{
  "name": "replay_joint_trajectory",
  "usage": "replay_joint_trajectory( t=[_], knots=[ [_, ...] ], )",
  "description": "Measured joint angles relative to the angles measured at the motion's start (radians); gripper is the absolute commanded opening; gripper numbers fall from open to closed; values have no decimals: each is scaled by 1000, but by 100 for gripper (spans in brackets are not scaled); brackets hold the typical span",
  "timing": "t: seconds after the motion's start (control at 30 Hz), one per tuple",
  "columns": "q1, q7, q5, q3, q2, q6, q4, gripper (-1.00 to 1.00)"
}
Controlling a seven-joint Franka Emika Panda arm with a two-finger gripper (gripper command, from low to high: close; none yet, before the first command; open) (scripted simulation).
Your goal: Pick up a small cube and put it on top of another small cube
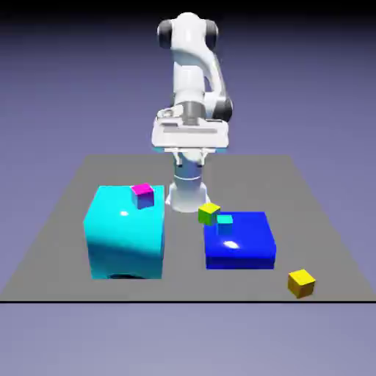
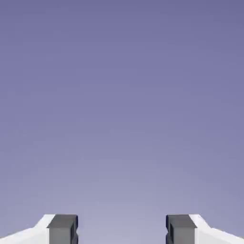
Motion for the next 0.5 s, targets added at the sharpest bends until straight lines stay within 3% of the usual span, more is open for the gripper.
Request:
replay_joint_trajectory(
  t=[0.5],
  knots=[
    [231,-483,-199,79,544,-312,423,0]
  ],
)
